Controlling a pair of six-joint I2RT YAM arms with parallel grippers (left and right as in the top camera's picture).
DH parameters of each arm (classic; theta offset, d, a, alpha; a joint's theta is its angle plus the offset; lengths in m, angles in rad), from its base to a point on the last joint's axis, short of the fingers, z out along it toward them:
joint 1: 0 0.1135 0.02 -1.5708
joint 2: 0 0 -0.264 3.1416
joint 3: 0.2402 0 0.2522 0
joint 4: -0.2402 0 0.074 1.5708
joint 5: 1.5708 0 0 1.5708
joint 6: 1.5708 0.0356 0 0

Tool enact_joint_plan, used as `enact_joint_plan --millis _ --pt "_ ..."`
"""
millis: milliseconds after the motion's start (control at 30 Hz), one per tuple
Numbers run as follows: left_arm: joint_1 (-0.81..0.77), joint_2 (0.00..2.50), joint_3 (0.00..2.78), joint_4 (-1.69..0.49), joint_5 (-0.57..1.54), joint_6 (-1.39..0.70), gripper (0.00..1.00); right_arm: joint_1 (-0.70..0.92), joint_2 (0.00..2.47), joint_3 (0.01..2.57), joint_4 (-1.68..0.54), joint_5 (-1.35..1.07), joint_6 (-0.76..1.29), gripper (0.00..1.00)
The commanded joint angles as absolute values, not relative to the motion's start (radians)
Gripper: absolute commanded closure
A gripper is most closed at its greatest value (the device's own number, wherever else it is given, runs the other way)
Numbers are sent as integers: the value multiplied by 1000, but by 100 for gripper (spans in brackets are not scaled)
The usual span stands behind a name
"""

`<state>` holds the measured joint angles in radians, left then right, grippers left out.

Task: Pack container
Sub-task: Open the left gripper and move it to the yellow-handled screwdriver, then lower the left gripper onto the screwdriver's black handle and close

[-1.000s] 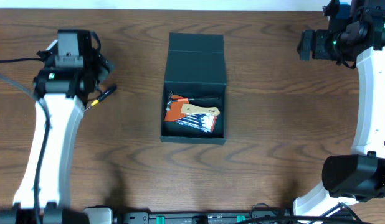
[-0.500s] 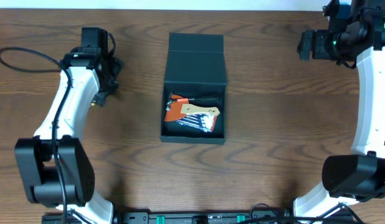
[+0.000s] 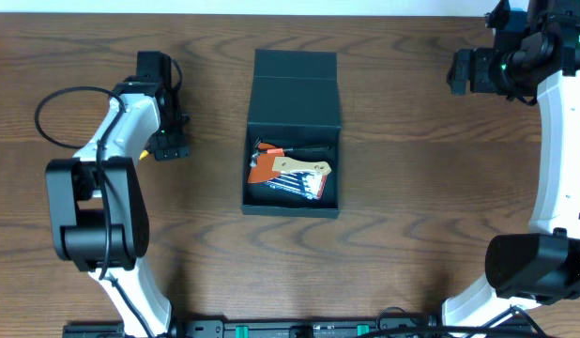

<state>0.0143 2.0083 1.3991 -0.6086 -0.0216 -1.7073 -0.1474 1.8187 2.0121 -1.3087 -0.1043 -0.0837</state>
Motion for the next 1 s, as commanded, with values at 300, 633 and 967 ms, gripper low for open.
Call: enact_joint_plan --millis 300,633,967 --pt "104 2022 1398 -599 -3 -1846 1 -150 1822 2005 -1313 -101 -84 1" --pt "152 2022 1398 -617 133 -1885 1 -150 1822 2004 -1313 -102 -83 1" --pt "158 2022 1398 -755 257 -1903 1 -150 1822 2004 -1311 -102 -83 1"
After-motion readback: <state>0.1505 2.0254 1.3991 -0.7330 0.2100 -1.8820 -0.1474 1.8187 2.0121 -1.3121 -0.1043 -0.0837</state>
